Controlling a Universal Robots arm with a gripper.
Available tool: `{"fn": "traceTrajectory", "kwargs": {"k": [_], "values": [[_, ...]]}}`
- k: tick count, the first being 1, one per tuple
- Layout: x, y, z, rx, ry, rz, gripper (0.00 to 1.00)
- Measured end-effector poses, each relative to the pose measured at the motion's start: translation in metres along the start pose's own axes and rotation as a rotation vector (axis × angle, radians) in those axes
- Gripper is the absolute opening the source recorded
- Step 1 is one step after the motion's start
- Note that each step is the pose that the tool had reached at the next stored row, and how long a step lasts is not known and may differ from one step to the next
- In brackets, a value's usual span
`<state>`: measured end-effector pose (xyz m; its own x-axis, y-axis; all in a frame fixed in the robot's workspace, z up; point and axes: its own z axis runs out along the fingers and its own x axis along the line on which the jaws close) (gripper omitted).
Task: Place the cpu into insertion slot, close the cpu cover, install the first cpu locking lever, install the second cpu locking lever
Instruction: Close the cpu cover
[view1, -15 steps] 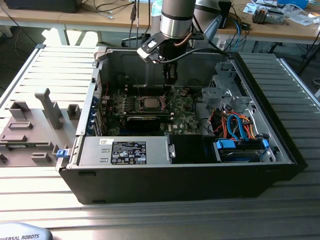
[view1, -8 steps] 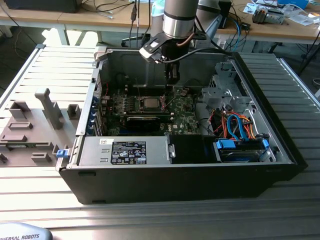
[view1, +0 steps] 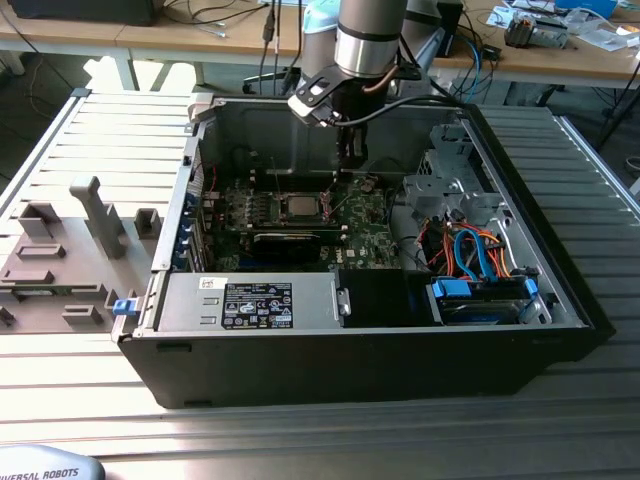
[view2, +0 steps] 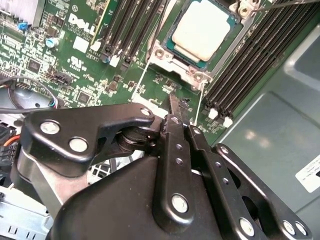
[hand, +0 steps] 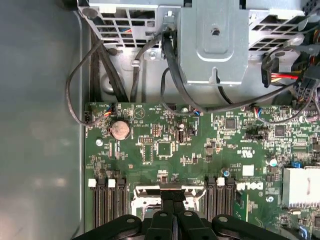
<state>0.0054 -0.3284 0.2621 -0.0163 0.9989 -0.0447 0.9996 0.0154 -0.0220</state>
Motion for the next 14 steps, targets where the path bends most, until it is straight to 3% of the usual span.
{"fn": "traceTrajectory", "kwargs": {"k": [8,14], "values": [[-0.0003,0.0081,-0.0037,0.0020,0.0000,0.000,0.11],[-0.0006,0.0217,-0.0055,0.0079,0.0002,0.000,0.11]]}}
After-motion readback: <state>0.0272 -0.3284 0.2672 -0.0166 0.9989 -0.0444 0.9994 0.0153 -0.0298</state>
